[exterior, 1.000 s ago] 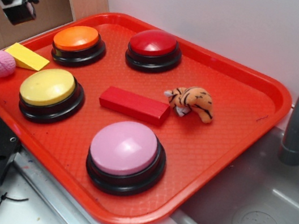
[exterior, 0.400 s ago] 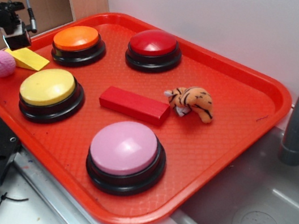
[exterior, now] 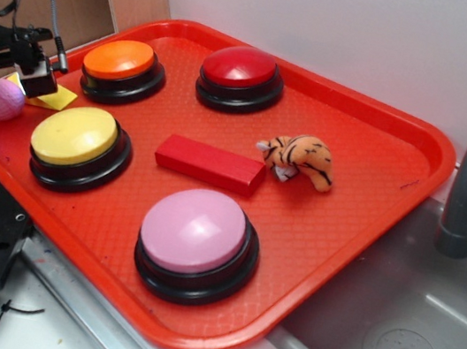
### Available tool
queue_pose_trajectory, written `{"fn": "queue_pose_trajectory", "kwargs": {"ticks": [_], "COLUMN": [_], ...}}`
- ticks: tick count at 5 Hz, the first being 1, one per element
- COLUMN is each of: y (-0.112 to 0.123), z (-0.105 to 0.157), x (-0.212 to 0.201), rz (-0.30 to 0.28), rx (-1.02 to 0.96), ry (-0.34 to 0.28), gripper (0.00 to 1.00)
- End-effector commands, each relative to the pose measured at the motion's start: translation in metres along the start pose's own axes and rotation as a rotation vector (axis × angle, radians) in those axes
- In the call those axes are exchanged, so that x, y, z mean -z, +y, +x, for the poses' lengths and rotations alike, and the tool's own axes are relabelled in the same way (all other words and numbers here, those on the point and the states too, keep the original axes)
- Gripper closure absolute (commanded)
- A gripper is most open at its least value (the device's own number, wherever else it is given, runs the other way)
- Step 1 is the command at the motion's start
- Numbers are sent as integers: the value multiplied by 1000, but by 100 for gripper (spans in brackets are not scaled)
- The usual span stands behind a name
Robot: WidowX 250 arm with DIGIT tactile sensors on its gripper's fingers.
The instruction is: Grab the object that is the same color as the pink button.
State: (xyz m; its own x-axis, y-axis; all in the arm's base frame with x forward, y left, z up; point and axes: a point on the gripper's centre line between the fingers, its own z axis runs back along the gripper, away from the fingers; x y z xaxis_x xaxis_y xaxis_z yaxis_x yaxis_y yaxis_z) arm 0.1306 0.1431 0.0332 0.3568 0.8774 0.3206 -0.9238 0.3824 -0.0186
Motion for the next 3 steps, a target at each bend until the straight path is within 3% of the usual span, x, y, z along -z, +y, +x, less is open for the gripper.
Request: {"fn": "queue_pose_trajectory", "kwargs": {"ticks": [1,3], "y": [-1,-4], "z": [9,10], "x": [5,-4], "rz": [12,25], "rx": [-3,31], "ry": [-32,-36], "gripper": [100,100]}}
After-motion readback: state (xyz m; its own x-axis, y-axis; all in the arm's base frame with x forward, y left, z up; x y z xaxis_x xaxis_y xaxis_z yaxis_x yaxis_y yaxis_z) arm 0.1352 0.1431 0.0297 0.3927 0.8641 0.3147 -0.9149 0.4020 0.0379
